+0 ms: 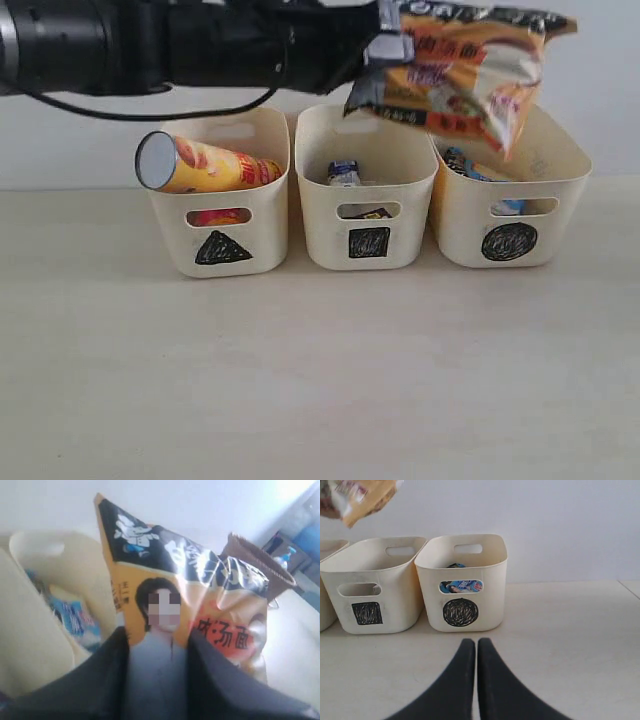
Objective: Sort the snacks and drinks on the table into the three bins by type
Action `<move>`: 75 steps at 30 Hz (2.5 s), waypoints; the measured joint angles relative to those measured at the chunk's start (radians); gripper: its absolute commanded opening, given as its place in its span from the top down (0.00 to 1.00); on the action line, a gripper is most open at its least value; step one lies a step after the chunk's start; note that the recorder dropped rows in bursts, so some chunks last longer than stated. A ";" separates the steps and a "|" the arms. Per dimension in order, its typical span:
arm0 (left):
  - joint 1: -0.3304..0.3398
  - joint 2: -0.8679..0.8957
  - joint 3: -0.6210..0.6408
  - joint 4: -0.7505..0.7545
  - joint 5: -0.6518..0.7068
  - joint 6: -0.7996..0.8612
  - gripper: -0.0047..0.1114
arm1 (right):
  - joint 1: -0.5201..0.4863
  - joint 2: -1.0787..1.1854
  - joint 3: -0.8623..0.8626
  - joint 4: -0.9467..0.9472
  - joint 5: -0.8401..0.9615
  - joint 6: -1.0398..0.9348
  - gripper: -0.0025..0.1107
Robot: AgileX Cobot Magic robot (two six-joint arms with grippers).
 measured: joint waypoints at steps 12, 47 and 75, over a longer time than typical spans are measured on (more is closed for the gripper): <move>-0.051 0.407 -0.540 -0.007 -0.124 -0.070 0.92 | 0.000 0.000 0.000 0.000 0.000 0.000 0.98; -0.101 0.662 -0.950 0.557 -0.150 -0.289 0.92 | 0.000 0.000 0.006 0.000 0.000 0.000 0.98; -0.145 0.263 -0.579 1.485 0.660 -0.795 0.92 | 0.000 0.000 0.006 0.000 0.000 0.000 0.98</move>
